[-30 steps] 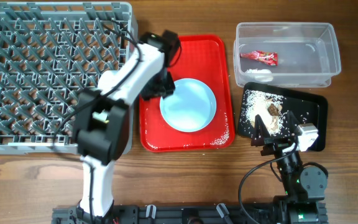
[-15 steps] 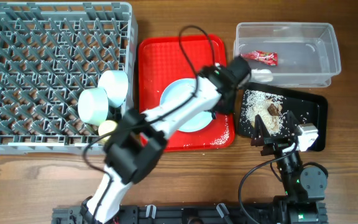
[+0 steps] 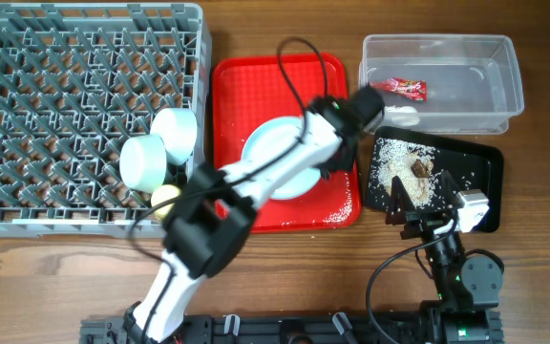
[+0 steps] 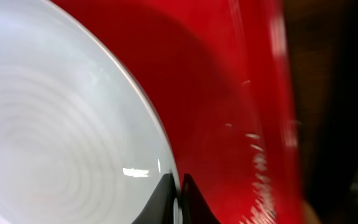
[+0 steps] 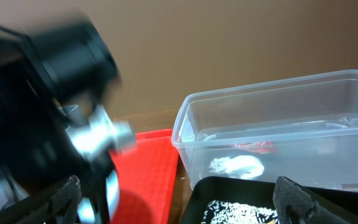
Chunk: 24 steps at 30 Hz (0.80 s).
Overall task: Sort waste into correct bins and load items into the dishwasher rack
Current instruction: 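Lift the white plate and carry it left into the rack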
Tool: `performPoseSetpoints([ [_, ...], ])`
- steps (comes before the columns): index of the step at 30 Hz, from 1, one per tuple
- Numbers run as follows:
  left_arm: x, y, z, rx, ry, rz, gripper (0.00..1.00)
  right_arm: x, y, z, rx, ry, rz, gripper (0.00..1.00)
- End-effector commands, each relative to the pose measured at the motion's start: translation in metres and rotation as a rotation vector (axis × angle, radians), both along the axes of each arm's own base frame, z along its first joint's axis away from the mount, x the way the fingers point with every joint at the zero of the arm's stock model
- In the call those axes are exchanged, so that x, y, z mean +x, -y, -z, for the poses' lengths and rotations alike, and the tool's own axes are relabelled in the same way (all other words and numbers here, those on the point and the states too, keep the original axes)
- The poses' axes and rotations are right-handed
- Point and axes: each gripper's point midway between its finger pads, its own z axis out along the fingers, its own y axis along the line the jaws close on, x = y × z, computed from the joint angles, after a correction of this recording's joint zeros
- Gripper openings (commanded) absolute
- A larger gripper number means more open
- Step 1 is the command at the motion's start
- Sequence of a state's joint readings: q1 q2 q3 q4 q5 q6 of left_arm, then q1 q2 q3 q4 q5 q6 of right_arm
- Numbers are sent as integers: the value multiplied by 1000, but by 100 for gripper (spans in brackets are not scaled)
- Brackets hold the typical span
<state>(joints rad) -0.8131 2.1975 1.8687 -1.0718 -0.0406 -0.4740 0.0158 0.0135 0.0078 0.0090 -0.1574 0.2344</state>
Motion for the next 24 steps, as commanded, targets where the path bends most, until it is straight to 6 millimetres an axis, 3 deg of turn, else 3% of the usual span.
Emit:
performPoseSetpoints([
  [1,20,-5,-164,-363,183,90,4,-1,-2,-2,2,13,-16,100],
  [2,20,-23,-196,-418,223,88,4,-1,-2,-2,2,13,-16,100],
  [4,18,-58,-235,-472,271,83,4,-1,-2,-2,2,13,-16,100],
  [6,14,-124,-267,-465,325,-5,4,-1,-2,-2,2,13,-16,100],
  [9,3,-207,-292,-460,376,-87,4,-1,-2,-2,2,13,-16,100],
  [12,-10,-272,-290,-476,352,-123,4,-1,-2,-2,2,13,-16,100],
  [16,-22,-316,-266,-534,264,-120,4,-1,-2,-2,2,13,-16,100],
  [18,-24,-327,-253,-533,216,-128,4,-1,-2,-2,2,13,-16,100],
  [24,-17,-333,-242,-515,212,-67,4,-1,-2,-2,2,13,-16,100],
])
